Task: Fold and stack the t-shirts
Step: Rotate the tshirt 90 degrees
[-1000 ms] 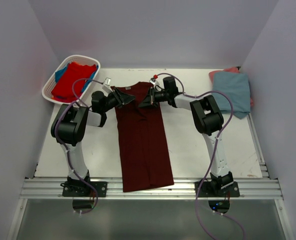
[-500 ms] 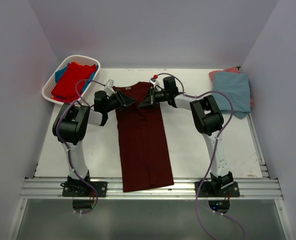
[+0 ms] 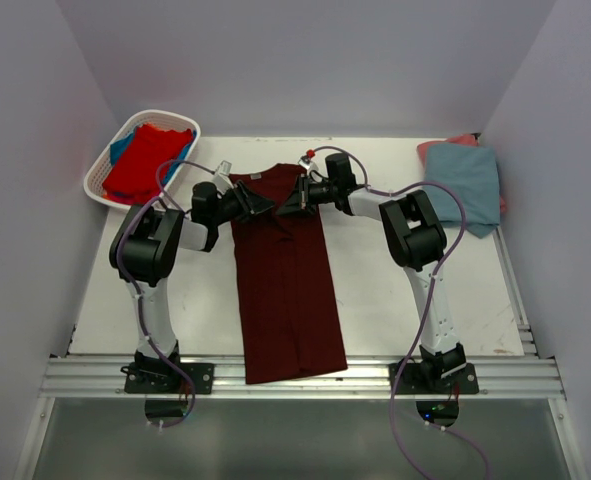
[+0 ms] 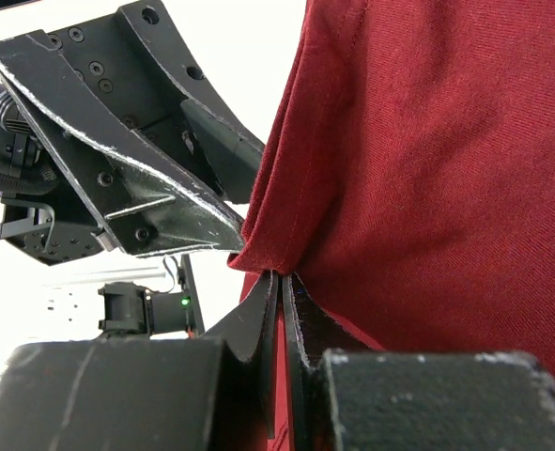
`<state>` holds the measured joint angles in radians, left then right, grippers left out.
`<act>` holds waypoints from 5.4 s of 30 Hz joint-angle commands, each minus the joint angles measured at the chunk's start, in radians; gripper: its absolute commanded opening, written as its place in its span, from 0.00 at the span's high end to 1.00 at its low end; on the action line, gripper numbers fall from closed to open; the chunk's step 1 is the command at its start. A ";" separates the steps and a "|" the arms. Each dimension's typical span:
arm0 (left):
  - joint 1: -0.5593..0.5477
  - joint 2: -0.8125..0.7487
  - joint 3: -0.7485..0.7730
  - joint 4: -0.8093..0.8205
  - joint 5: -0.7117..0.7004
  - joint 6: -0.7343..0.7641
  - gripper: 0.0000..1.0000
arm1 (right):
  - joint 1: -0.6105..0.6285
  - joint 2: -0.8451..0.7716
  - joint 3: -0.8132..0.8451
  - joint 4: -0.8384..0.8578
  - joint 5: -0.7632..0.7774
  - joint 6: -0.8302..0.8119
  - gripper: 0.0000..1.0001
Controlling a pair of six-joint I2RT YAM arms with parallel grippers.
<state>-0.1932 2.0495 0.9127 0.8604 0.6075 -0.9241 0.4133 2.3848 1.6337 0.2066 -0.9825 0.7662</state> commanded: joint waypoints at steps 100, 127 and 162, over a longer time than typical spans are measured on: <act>-0.005 -0.149 0.274 -0.737 -0.399 0.301 0.50 | -0.061 -0.499 -0.210 -0.362 0.330 -0.343 0.28; -0.011 0.106 0.587 -1.026 -0.482 0.446 0.77 | -0.061 -0.558 -0.325 -0.335 0.357 -0.338 0.31; -0.221 -0.965 -0.382 -1.151 -0.247 0.263 0.34 | 0.288 -1.067 -0.972 -0.612 0.679 -0.181 0.33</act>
<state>-0.3603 1.1084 0.6376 -0.0467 0.3256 -0.6018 0.6750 1.3693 0.7437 -0.3737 -0.2817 0.4881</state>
